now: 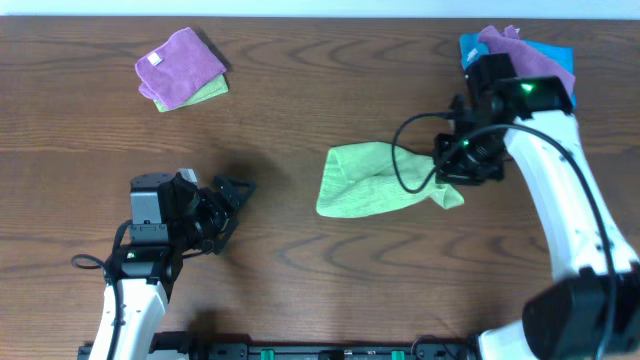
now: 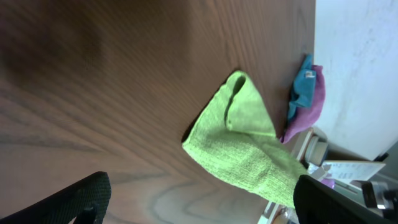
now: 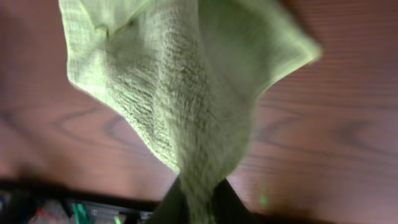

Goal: Fold the cloth
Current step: 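Lower the cloth onto the table center and release it, then grasp the cloth corner with the right gripper and pull it flat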

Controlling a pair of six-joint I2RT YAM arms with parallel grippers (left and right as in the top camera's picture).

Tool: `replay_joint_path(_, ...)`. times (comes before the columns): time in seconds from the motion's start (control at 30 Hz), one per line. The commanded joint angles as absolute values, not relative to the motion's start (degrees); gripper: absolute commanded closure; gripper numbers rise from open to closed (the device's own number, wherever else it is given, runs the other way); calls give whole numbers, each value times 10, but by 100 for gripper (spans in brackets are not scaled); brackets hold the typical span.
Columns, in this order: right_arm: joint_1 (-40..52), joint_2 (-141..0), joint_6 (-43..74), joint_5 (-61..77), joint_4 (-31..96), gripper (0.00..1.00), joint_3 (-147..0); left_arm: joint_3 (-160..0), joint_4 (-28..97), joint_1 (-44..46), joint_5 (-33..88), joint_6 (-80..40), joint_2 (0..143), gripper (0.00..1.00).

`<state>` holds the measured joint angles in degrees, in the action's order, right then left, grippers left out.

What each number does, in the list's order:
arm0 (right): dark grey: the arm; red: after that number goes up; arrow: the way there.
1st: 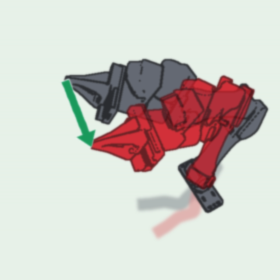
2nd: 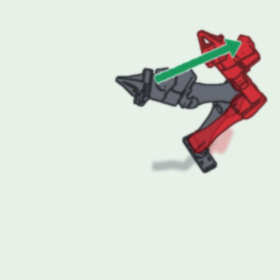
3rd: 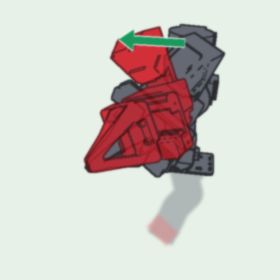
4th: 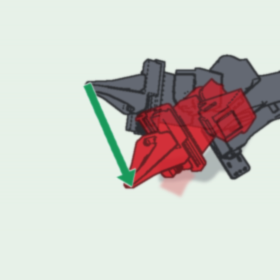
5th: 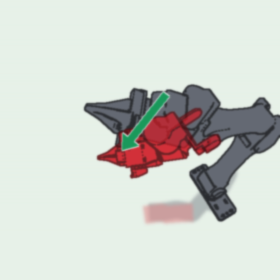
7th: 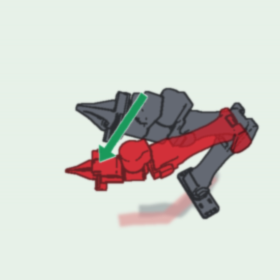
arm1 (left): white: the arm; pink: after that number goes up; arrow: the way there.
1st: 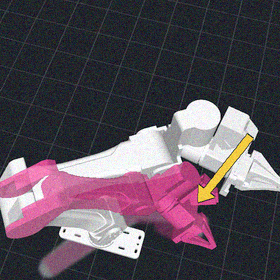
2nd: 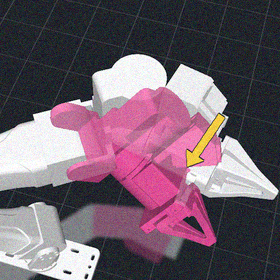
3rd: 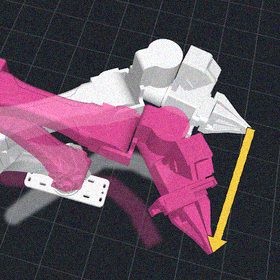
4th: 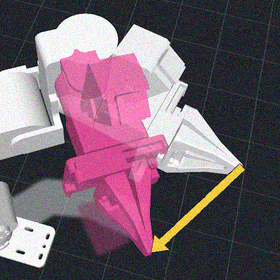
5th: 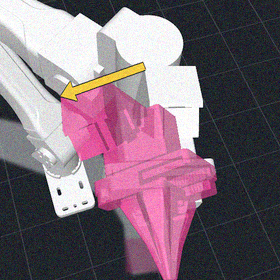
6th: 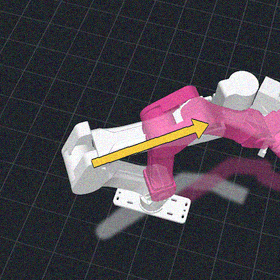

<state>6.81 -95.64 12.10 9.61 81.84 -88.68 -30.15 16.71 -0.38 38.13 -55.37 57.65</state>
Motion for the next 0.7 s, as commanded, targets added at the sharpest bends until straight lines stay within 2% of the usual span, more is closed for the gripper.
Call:
replay_joint_path(0.0, 62, -927, 169, -1, 829, 62, -886, -310, 159, -7, 391, -562, 577, 5)
replay_joint_path(0.03, 62, -925, 169, -14, 838, 45, -886, -310, 157, -7, 391, -564, 577, 5)
replay_joint_path(0.07, 62, -925, 169, -22, 848, 42, -886, -310, 155, -7, 391, -564, 577, 5)
replay_joint_path(0.27, 65, -925, 123, -14, 854, 38, -886, -310, 141, -7, 383, -564, 577, 5)
replay_joint_path(0.47, 68, -930, -20, 88, 759, 34, -883, -310, 142, -7, 384, -557, 582, 5)
replay_joint_path(0.67, 109, -990, -58, 114, 680, 34, -883, -310, 140, -7, 399, -557, 622, 5)
